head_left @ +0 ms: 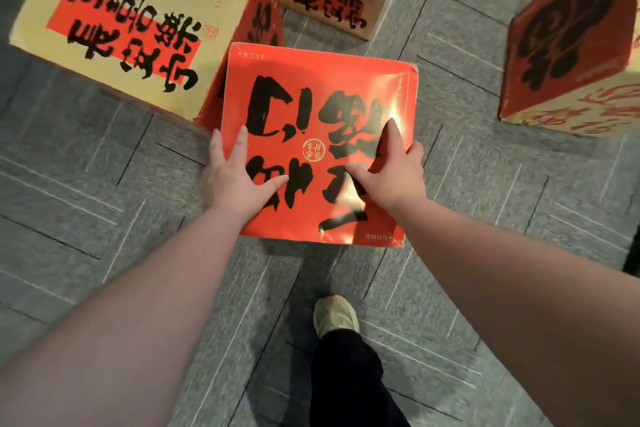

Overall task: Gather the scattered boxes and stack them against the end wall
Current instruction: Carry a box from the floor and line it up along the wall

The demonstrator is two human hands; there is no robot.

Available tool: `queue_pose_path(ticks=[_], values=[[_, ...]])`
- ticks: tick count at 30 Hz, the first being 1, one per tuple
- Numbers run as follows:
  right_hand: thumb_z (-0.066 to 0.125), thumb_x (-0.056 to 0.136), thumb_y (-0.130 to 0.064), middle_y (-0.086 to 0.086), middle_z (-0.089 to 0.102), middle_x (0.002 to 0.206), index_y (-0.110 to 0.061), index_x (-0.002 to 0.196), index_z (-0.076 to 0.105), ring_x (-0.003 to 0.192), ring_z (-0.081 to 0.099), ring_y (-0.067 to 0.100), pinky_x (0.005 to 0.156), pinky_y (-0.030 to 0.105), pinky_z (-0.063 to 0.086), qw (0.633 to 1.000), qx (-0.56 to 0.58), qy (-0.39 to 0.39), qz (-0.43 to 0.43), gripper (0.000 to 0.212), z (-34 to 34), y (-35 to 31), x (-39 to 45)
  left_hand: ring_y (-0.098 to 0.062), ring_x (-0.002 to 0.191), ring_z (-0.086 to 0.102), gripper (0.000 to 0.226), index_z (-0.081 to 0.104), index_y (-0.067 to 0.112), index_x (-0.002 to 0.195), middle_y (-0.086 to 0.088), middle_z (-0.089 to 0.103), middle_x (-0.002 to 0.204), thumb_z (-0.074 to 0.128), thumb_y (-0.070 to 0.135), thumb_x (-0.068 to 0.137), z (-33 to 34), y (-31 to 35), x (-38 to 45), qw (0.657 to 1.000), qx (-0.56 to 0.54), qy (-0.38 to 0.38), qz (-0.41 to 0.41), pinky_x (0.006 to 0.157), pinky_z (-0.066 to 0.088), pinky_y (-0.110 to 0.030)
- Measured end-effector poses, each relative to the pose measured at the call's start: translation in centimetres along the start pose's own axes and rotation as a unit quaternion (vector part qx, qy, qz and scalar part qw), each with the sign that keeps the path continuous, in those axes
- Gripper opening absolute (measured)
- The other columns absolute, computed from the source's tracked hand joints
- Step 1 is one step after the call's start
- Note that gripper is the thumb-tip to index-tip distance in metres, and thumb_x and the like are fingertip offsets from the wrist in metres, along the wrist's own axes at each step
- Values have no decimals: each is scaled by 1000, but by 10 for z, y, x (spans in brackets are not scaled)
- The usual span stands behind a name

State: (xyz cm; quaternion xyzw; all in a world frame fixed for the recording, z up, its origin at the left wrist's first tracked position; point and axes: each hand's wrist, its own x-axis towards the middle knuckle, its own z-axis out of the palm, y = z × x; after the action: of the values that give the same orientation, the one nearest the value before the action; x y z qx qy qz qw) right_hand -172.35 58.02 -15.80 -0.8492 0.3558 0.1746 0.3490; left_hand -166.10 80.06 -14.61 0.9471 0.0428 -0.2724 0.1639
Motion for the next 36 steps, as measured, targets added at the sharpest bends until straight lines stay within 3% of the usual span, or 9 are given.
queue_pose_path(ticks=[6,15,25,30,36], values=[[76,72,-52,16,25,144,-44,147,16,125,46,41,104,47,41,1000,-20,2,-12,97,4,-2,-21,-25,145,10,97,12,37,150,2,-3,159,69,58,75,3,-20,-26,999,-40,5,-13,111,29,-44],[74,74,-52,16,27,142,-41,149,19,125,45,41,103,47,42,997,-63,-29,-44,94,44,-27,-101,-24,144,18,97,19,35,150,2,1,159,72,57,73,-1,-106,-86,993,-102,25,-60,108,34,-42],[74,77,-48,13,26,143,-41,147,21,128,41,39,99,46,41,979,-111,-87,-149,88,135,-97,-236,-26,140,27,97,25,31,149,-2,10,157,76,55,70,-35,-265,-199,970,-165,108,-144,110,34,-40],[73,78,-48,12,27,140,-42,147,21,129,40,38,98,46,42,958,-139,-118,-219,87,189,-136,-316,-25,141,25,97,23,32,150,-1,8,157,76,54,70,-55,-349,-269,944,-202,153,-211,111,29,-36],[70,79,-51,13,24,145,-42,148,18,130,38,38,97,50,45,920,-203,-163,-294,87,257,-175,-427,-29,140,28,99,23,32,149,-3,9,157,74,57,69,-61,-458,-369,905,-251,202,-277,110,33,-42]])
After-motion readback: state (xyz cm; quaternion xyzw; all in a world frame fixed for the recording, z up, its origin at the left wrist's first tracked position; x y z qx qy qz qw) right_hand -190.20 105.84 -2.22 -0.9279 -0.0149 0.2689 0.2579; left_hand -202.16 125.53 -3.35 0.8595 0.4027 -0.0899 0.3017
